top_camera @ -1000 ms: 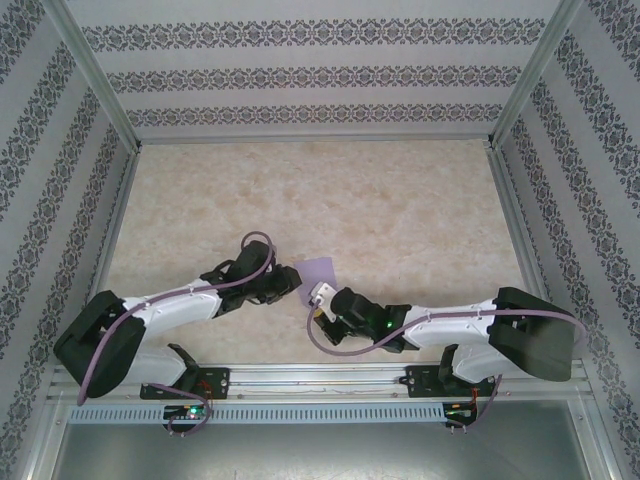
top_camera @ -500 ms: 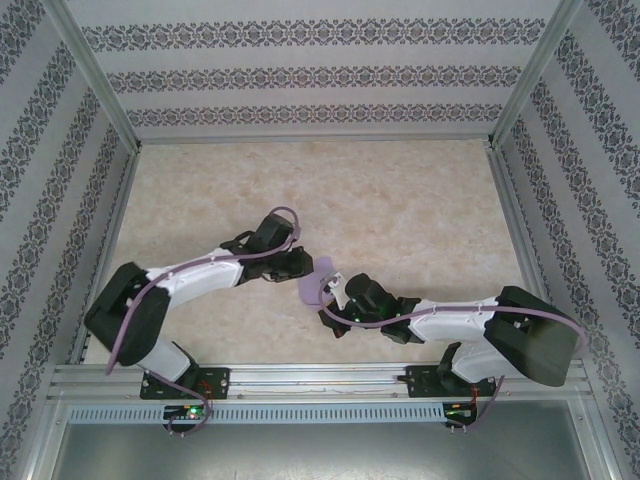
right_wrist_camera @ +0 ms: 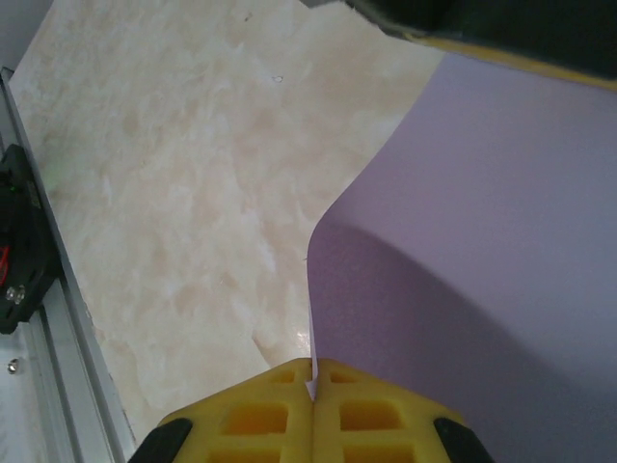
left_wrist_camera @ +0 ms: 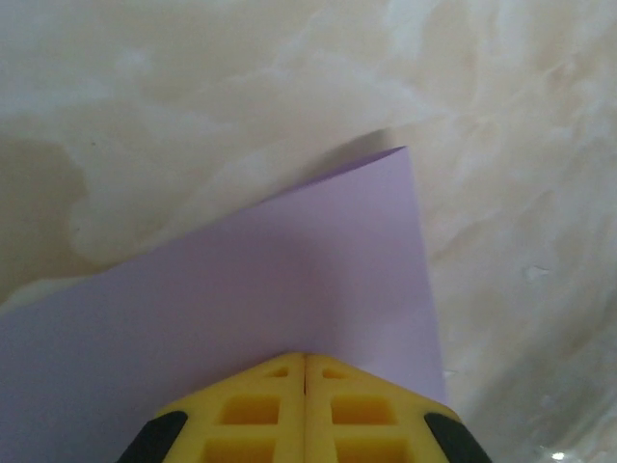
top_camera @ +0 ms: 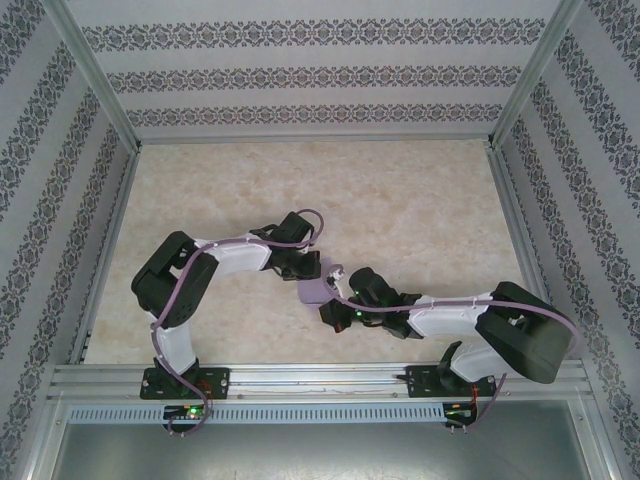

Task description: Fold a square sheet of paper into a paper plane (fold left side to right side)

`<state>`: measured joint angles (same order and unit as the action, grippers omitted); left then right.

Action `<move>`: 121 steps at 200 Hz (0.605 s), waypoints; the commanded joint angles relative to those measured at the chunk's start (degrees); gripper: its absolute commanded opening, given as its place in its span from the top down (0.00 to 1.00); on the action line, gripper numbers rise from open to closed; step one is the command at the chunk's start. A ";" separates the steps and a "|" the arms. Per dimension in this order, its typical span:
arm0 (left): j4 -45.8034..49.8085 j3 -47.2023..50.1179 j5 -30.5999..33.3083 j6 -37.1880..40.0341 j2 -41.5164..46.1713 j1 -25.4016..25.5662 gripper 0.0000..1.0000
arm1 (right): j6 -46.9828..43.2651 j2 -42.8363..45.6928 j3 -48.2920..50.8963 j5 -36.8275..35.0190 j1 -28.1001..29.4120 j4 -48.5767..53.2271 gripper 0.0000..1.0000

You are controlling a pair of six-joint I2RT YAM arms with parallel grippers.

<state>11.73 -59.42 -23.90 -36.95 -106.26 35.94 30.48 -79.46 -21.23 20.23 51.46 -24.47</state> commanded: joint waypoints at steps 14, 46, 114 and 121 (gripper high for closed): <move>2.88 -1.28 0.07 3.22 -3.13 -0.52 0.98 | 4.24 -1.09 -0.47 4.44 -1.72 -1.15 1.00; 2.86 0.24 1.43 3.97 -2.77 -0.27 1.00 | 7.85 -1.62 -0.65 6.28 -5.17 -0.84 1.00; 3.16 0.83 1.83 5.13 -2.83 0.11 1.00 | 8.15 -3.69 -2.84 8.13 -10.00 1.30 1.00; 3.13 0.80 1.69 5.13 -2.83 0.10 1.00 | 7.91 -3.95 -3.21 8.24 -10.31 1.56 1.00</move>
<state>11.94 -60.62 -23.94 -33.39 -107.15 35.88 38.15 -82.30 -22.46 26.74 42.33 -23.81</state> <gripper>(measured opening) 0.045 0.043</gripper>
